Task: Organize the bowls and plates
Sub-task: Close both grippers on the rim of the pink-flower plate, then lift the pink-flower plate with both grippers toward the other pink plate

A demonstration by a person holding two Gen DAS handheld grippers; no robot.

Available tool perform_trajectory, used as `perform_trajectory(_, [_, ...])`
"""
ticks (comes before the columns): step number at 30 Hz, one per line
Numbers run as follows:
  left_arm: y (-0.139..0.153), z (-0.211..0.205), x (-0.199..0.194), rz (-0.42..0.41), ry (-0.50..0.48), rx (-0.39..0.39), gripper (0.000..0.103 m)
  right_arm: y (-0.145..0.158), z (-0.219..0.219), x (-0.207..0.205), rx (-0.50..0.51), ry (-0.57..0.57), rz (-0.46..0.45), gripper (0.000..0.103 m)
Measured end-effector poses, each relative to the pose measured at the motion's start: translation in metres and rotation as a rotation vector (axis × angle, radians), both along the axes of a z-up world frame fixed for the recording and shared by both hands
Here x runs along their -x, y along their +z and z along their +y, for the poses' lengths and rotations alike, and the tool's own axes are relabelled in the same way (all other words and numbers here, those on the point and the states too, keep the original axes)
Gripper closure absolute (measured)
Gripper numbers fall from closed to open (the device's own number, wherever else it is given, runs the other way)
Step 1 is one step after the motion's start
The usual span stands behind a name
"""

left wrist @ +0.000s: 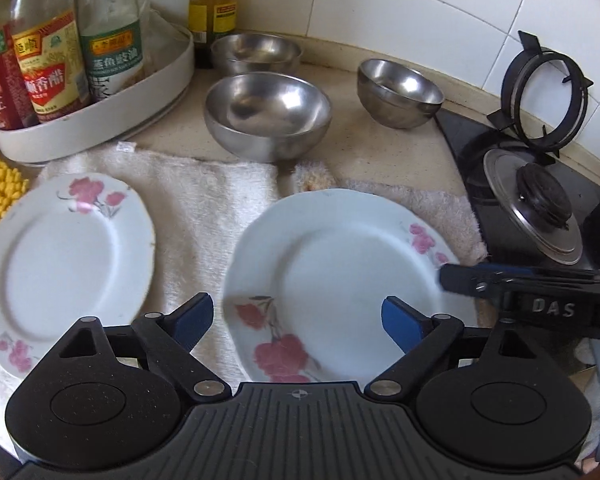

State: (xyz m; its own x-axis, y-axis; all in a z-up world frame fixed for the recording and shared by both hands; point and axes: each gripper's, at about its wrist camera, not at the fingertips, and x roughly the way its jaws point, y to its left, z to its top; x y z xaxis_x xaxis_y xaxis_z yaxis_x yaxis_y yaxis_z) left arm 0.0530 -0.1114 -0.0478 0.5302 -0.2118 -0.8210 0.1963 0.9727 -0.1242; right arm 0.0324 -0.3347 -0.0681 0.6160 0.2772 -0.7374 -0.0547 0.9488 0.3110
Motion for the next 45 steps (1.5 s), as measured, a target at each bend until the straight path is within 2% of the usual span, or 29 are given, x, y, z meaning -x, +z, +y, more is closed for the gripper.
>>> perform_trajectory(3, [0.007,0.021,0.000,0.003,0.025,0.023,0.008,0.013,0.005,0.005,0.002,-0.006,-0.043,0.055])
perform_trajectory(7, [0.018,0.063,0.003,-0.020,0.108,0.017,0.005,0.022,0.037,0.001,-0.012,0.079,-0.114,0.053])
perform_trajectory(10, [0.020,0.098,0.004,-0.024,0.189,0.008,0.003,0.023,0.071,-0.014,-0.045,0.152,-0.101,0.051])
perform_trajectory(13, [0.020,0.132,0.002,-0.023,0.279,0.011,0.002,0.026,0.114,-0.029,-0.032,0.230,-0.134,0.051])
perform_trajectory(17, [0.014,0.160,-0.005,-0.003,0.339,-0.010,0.002,0.019,0.164,-0.055,-0.023,0.317,-0.117,0.050])
perform_trajectory(22, [0.001,0.182,-0.010,0.040,0.361,-0.010,0.003,-0.004,0.196,-0.077,-0.019,0.343,-0.032,0.050])
perform_trajectory(26, [-0.005,0.188,-0.018,0.056,0.347,-0.010,0.003,-0.011,0.209,-0.086,-0.018,0.346,-0.013,0.050])
perform_trajectory(30, [-0.013,0.189,-0.027,0.079,0.321,-0.006,0.003,-0.023,0.219,-0.091,-0.036,0.339,0.045,0.048])
perform_trajectory(35, [-0.019,0.188,-0.034,0.085,0.279,-0.014,0.003,-0.023,0.225,-0.089,-0.019,0.323,0.038,0.044])
perform_trajectory(37, [-0.020,0.187,-0.037,0.086,0.266,-0.022,0.000,-0.024,0.225,-0.089,-0.036,0.317,0.038,0.040])
perform_trajectory(38, [-0.021,0.185,-0.038,0.085,0.257,-0.033,0.000,-0.023,0.225,-0.089,-0.046,0.329,0.038,0.032])
perform_trajectory(39, [-0.022,0.183,-0.039,0.082,0.247,-0.052,0.000,-0.024,0.226,-0.089,-0.056,0.353,0.039,0.019])
perform_trajectory(41, [-0.023,0.180,-0.037,0.070,0.237,-0.066,0.000,-0.025,0.229,-0.090,-0.088,0.383,0.047,0.006])
perform_trajectory(42, [-0.023,0.182,-0.036,0.067,0.238,-0.060,0.000,-0.026,0.230,-0.089,-0.099,0.382,0.045,0.003])
perform_trajectory(45, [-0.023,0.182,-0.037,0.063,0.236,-0.061,0.000,-0.027,0.232,-0.089,-0.103,0.380,0.043,0.002])
